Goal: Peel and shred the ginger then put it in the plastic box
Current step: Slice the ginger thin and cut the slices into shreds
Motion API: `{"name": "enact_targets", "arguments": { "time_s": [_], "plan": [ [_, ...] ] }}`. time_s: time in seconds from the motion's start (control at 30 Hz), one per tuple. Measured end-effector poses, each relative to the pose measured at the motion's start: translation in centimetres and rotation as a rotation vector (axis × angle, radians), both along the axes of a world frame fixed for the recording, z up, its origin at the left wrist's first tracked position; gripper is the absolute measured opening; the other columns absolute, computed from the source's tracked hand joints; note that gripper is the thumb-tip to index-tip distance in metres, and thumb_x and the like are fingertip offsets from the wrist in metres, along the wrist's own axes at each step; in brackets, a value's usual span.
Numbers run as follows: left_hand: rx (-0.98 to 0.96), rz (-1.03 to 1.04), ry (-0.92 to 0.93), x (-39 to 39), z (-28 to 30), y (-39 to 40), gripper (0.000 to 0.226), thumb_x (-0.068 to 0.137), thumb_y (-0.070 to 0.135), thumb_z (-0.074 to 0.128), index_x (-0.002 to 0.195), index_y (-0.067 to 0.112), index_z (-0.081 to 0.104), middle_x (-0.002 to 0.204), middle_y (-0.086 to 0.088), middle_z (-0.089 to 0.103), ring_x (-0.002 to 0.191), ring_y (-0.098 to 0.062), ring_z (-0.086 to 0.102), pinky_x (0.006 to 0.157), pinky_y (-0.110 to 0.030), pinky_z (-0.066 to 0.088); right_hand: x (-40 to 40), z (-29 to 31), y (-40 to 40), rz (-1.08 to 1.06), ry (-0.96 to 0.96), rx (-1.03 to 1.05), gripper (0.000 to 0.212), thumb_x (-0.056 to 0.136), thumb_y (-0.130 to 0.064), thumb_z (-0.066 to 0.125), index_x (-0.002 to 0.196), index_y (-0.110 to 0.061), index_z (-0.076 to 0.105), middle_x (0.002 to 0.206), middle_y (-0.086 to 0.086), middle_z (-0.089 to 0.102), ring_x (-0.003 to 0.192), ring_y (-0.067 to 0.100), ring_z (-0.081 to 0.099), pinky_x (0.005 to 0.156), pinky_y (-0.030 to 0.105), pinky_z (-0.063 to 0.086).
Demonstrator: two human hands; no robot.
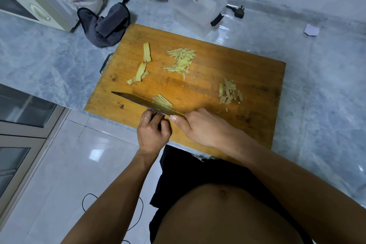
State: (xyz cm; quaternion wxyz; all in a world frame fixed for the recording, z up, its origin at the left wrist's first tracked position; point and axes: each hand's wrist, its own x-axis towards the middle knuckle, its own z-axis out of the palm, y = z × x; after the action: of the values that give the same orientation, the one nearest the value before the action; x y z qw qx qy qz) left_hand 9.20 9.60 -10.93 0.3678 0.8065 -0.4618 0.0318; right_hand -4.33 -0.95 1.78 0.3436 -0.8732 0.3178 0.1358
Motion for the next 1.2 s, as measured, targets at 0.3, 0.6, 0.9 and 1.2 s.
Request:
{"name": "enact_targets", "arguments": {
  "time_s": [0.3, 0.6, 0.9, 1.2],
  "plan": [
    [0.005, 0.008, 0.001, -0.2, 0.1, 0.1, 0.022, 0.082, 0.009, 0.050, 0.074, 0.000, 0.068, 0.081, -0.017, 0.060, 0.079, -0.029, 0.053, 0.060, -0.029, 0.043, 1.6, -0.2, 0.1, -0.012, 0.022, 0.029, 0.061, 0.103, -0.059, 0.026, 0.074, -0.012, 0.050, 0.075, 0.007, 0.051, 0.067, 0.029, 0.054, 0.053, 0.034, 0.038],
    [0.011, 0.002, -0.021, -0.1, 0.3, 0.3, 0.023, 0.082, 0.011, 0.049, 0.075, 0.002, 0.069, 0.081, -0.018, 0.062, 0.077, -0.032, 0.055, 0.058, -0.029, 0.042, 0.7, -0.1, 0.4, 0.000, -0.017, -0.008, 0.060, 0.103, -0.059, 0.026, 0.079, -0.011, 0.054, 0.079, 0.009, 0.055, 0.073, 0.034, 0.055, 0.060, 0.035, 0.040],
    [0.005, 0.000, 0.008, 0.0, -0.2, 0.1, 0.023, 0.081, 0.007, 0.050, 0.080, 0.002, 0.073, 0.084, -0.016, 0.063, 0.082, -0.034, 0.059, 0.063, -0.031, 0.047, 0.3, 0.4, -0.4, 0.030, -0.003, -0.004, 0.065, 0.104, -0.058, 0.026, 0.066, -0.009, 0.048, 0.067, 0.010, 0.051, 0.058, 0.027, 0.050, 0.047, 0.033, 0.029],
    [-0.001, 0.016, -0.037, -0.2, 0.4, 0.3, 0.023, 0.083, 0.012, 0.050, 0.067, 0.000, 0.061, 0.072, -0.017, 0.055, 0.074, -0.027, 0.043, 0.059, -0.023, 0.029, 2.0, -0.8, 0.7, -0.005, 0.029, -0.005, 0.058, 0.102, -0.061, 0.026, 0.084, -0.013, 0.054, 0.084, 0.010, 0.052, 0.080, 0.036, 0.055, 0.065, 0.036, 0.043]
  ]
}}
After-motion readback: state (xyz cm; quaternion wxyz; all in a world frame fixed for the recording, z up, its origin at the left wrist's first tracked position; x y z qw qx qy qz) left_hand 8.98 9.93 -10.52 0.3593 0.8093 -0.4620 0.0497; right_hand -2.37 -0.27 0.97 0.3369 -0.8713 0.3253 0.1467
